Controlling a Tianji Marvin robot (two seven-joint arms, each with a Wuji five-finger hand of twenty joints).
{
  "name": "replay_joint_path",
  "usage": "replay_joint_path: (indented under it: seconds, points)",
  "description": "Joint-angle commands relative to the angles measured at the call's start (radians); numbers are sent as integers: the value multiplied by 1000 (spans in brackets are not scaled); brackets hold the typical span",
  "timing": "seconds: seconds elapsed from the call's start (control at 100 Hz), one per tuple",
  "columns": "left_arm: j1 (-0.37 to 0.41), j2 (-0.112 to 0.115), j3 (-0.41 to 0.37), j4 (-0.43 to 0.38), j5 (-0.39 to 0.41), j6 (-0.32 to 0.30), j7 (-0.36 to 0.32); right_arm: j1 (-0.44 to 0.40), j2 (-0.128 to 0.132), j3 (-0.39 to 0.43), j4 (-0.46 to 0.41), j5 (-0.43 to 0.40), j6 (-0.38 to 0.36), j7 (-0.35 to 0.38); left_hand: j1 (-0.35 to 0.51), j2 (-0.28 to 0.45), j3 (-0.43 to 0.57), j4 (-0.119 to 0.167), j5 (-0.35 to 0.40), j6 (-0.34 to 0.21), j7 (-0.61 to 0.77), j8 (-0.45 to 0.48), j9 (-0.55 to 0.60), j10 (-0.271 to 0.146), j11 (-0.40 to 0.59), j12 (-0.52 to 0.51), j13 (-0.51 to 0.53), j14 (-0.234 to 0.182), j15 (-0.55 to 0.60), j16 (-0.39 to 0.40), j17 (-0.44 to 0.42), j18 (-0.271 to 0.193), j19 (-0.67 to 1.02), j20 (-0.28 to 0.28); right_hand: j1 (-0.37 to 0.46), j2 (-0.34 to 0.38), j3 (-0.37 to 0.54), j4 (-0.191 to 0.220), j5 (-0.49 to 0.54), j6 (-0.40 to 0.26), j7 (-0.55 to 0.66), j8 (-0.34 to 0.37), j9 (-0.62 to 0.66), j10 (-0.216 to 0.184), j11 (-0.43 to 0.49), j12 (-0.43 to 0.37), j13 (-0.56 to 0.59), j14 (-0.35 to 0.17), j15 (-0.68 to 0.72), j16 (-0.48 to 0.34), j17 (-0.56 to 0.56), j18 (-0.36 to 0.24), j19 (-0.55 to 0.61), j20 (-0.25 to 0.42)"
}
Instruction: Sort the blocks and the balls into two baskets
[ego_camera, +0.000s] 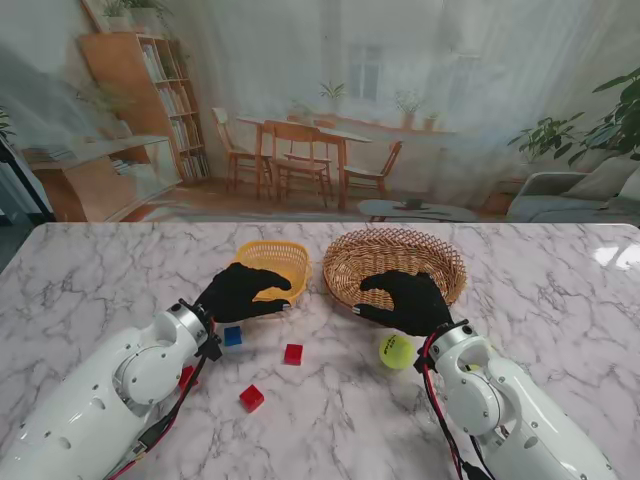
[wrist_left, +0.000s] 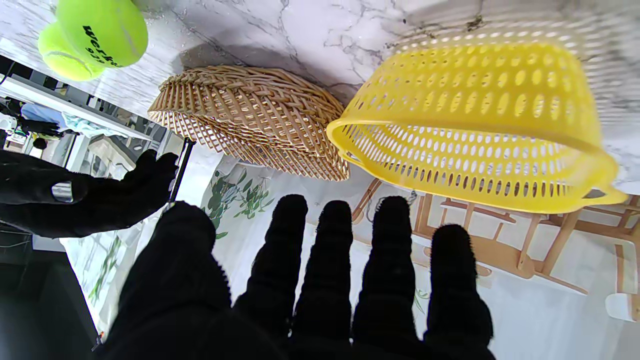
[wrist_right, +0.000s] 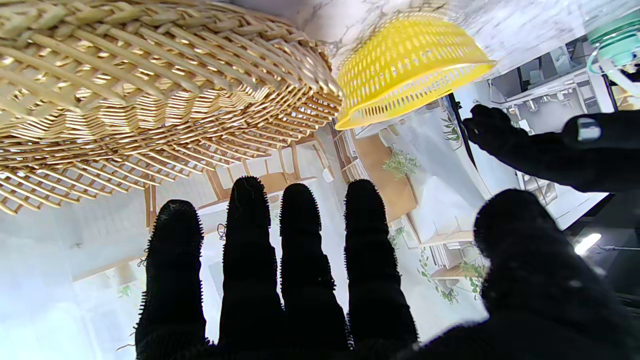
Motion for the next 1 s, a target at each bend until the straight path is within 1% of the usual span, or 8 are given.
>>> replay_joint_path:
  seconds: [0.0,0.17,0.4,0.5,0.61,0.76,0.9,0.99]
  points:
    - [7,-1,-3,-10,1,2,-15,-22,-1,3,-18,-2,-2,-3,-9,43,-28,4,23,-16,-6,-7,22,-13,12,8,12,2,0,1,-10,32,-11,18,8,35,-2,0,-21,-14,-16,-7,-21,-9,-10,-2,7,5,-40,6,-4,7,-1,10]
    - [16,-1,-3,-27,2,7,-18,-50,-1,20,-41,-7,-18,-13,-7,44,-27,4,24,-13,-7,-7,22,-12,12,8,9,4,-1,0,-12,30,-11,18,7,35,-2,0,-21,-12,-17,-8,-20,-8,-12,-2,8,5,-41,6,-3,8,-1,10]
    - [3,13,64,-49,-2,-11,-97,-86,-3,42,-71,-21,-40,-44,-6,31,-27,4,2,-13,-25,-16,28,-13,12,7,26,1,8,4,10,27,8,26,6,35,-3,0,-19,-13,-17,-8,-16,-11,-11,-2,13,3,-39,6,0,8,0,10]
    - [-11,17,89,-48,-8,-7,-123,-94,-5,54,-75,-24,-46,-57,3,-20,-26,8,-20,10,-50,-32,21,-10,12,8,35,0,28,23,33,2,57,50,7,35,-3,0,-20,-12,-18,-8,-18,-8,-13,-2,12,4,-41,6,0,8,0,10]
    - [-23,22,111,-48,-22,-2,-161,-100,-7,64,-78,-13,-43,-60,-9,-142,-17,17,-64,58,-100,-69,-33,17,-8,-9,26,7,32,35,70,-47,96,60,9,35,-3,0,-20,-11,-18,-8,-19,-7,-13,-2,10,6,-41,6,-3,8,0,10]
    - [-33,28,138,-50,-12,-4,-185,-105,-8,68,-82,-15,-45,-67,-21,-269,-4,27,-103,101,-124,-92,-86,38,-8,-13,32,-5,58,55,107,-73,137,68,9,35,-4,0,-22,-13,-19,-8,-19,-8,-12,-2,10,5,-40,7,-2,8,1,10]
    - [-51,35,162,-49,21,8,-206,-105,-8,67,-83,-15,-44,-64,16,-312,28,36,-140,121,-134,-94,-146,47,16,17,5,-26,80,93,120,-110,156,75,9,35,-5,0,-21,-12,-18,-8,-19,-8,-12,-2,10,5,-40,7,-1,8,1,10]
    - [-64,36,181,-39,36,23,-210,-105,-8,67,-83,-15,-43,-64,31,-323,49,38,-121,112,-100,-64,-129,34,65,66,18,-43,79,107,136,-129,151,66,10,35,-5,0,-20,-14,-18,-8,-20,-8,-12,-2,9,7,-41,6,-2,7,1,10]
